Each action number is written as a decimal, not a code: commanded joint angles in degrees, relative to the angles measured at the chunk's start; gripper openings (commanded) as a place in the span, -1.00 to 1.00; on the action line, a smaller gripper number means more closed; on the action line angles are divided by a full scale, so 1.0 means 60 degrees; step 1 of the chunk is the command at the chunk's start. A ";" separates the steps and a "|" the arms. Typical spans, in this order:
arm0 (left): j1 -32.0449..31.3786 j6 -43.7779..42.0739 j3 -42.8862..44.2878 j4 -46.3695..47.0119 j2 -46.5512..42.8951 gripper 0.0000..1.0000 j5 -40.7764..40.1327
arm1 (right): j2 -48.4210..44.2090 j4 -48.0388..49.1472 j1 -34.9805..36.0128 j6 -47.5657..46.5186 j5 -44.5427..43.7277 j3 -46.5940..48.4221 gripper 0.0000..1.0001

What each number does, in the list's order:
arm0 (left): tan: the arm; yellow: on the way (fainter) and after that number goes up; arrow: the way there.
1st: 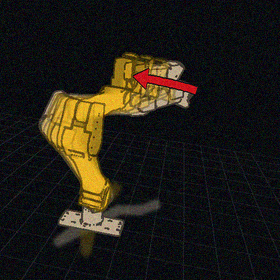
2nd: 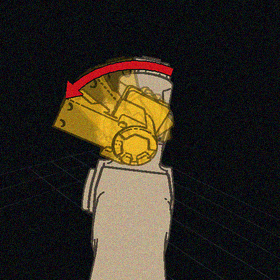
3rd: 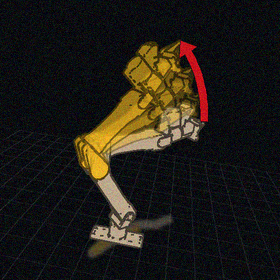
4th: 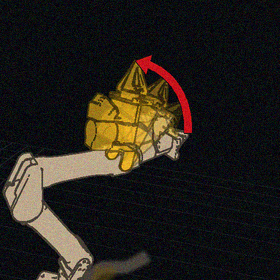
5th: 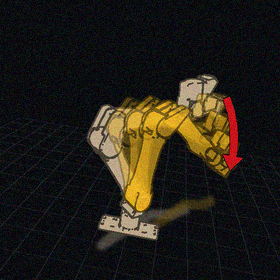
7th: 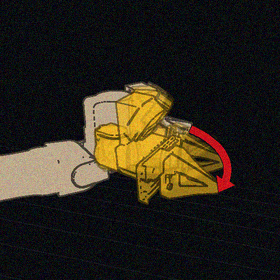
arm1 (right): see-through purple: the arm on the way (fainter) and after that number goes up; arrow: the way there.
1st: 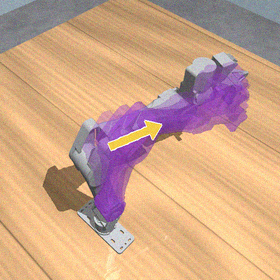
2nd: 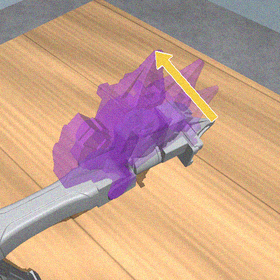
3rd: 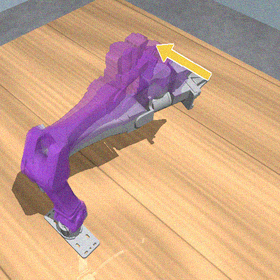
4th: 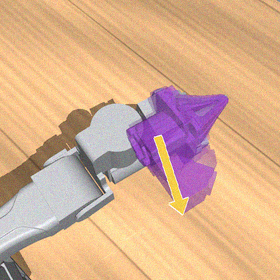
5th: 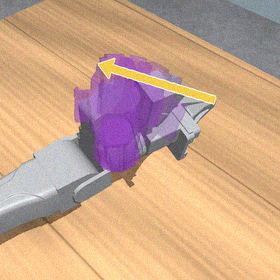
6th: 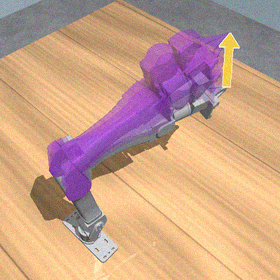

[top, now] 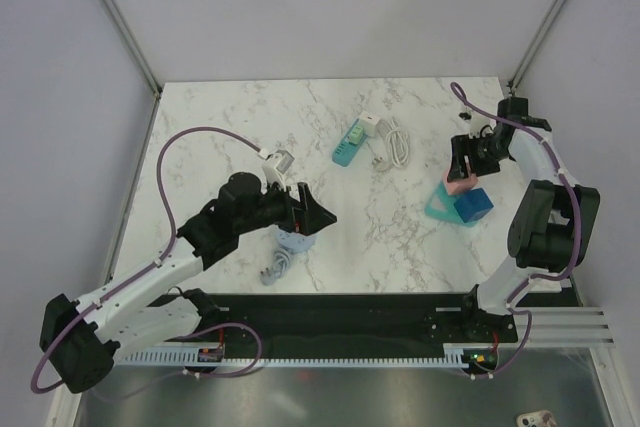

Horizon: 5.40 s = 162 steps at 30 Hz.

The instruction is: Insert the plug

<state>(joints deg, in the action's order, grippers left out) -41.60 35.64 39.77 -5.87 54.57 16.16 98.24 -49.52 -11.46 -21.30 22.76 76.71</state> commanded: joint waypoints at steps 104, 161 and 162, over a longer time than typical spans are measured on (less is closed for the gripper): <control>-0.0478 -0.0900 0.0345 -0.0311 -0.0247 1.00 -0.1185 | 0.1425 0.0298 -0.0257 0.1528 0.0894 0.0239 -1.00; -0.0478 -0.1939 0.1735 -0.1337 -0.0790 0.99 -0.2665 | -0.1737 0.1485 0.1867 0.4528 -0.2153 0.1498 0.96; -0.0478 -0.2013 0.1983 -0.1336 -0.0716 0.99 -0.2766 | -0.2159 0.1543 0.1867 0.4995 -0.2226 0.1440 0.96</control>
<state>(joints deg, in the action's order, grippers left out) -44.38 27.29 47.11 -14.55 49.21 1.48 91.88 -40.23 -0.34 2.00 11.09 84.44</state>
